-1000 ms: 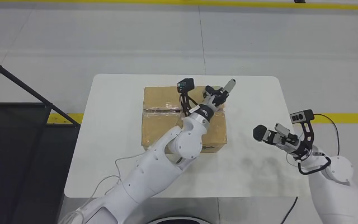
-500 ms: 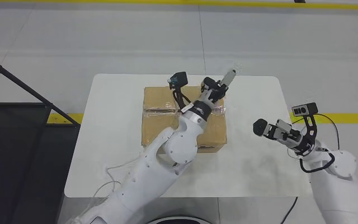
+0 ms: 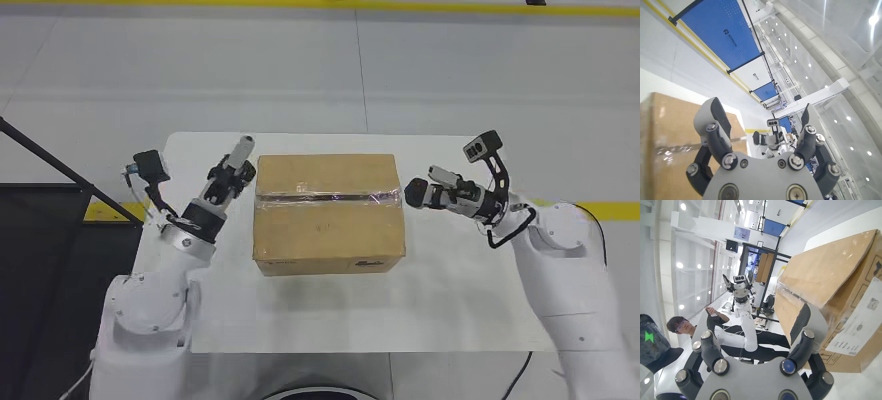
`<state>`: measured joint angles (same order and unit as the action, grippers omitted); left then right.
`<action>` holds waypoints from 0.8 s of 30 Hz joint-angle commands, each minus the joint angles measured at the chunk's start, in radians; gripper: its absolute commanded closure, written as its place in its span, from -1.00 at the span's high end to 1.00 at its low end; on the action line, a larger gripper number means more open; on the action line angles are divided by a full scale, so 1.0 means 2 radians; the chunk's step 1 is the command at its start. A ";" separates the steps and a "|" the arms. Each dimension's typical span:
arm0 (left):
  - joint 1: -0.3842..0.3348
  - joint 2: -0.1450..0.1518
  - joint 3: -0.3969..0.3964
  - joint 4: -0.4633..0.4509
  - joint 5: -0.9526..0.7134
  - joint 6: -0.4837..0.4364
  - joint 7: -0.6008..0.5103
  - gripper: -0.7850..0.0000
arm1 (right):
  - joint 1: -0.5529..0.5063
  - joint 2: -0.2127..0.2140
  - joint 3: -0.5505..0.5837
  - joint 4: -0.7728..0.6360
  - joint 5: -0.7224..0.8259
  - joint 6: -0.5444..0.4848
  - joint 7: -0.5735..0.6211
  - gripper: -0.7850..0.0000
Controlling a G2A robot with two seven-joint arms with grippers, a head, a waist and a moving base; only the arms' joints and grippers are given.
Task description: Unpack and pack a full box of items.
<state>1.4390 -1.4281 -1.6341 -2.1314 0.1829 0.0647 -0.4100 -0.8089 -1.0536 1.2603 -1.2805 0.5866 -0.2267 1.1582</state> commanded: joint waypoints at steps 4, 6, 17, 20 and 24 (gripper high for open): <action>0.056 0.008 -0.085 0.024 -0.040 -0.037 -0.040 1.00 | 0.037 -0.012 -0.045 0.029 0.007 0.000 0.004 1.00; 0.062 0.009 -0.090 0.040 -0.053 -0.044 -0.050 1.00 | 0.049 -0.017 -0.060 0.037 0.001 0.003 0.006 1.00; 0.052 0.013 -0.075 0.082 -0.058 -0.064 -0.081 1.00 | 0.085 -0.033 -0.110 0.072 -0.034 0.048 -0.039 1.00; 0.052 0.013 -0.075 0.082 -0.058 -0.064 -0.081 1.00 | 0.090 -0.036 -0.120 0.074 -0.037 0.053 -0.033 1.00; 0.052 0.013 -0.075 0.082 -0.058 -0.064 -0.081 1.00 | 0.097 -0.042 -0.135 0.073 -0.041 0.058 -0.037 1.00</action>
<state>1.5432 -1.4014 -1.7849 -1.9680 0.0669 -0.0635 -0.5712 -0.6186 -1.1345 0.9980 -1.1341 0.5053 -0.1122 1.0880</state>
